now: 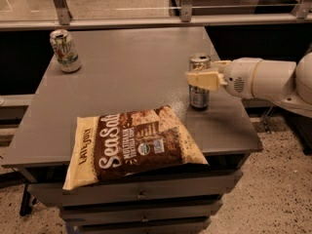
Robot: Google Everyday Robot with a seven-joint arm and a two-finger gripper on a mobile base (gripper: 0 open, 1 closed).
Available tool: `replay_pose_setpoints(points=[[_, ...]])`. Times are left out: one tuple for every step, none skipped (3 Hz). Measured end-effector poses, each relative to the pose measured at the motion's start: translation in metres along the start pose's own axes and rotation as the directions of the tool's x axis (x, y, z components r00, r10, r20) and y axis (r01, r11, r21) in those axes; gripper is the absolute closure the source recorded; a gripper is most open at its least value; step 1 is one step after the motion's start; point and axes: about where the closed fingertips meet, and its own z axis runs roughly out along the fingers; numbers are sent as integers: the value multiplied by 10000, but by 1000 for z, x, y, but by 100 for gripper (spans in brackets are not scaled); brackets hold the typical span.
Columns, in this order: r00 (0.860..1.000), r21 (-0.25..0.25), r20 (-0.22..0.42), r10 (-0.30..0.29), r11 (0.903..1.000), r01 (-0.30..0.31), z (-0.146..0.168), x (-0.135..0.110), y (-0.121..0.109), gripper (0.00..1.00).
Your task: Move redbull can near brown chip bag
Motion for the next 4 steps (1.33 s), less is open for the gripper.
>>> replay_pose_setpoints(points=[[10000,-4,2,1,10000,-1,0,0,0,35],[9999,-284,140,79,9996,-75,4,5,10,13],[9995,-592,315,99,9982,-80,4,13,27,0],[9995,-592,315,97,9982,-78,4,13,27,0]])
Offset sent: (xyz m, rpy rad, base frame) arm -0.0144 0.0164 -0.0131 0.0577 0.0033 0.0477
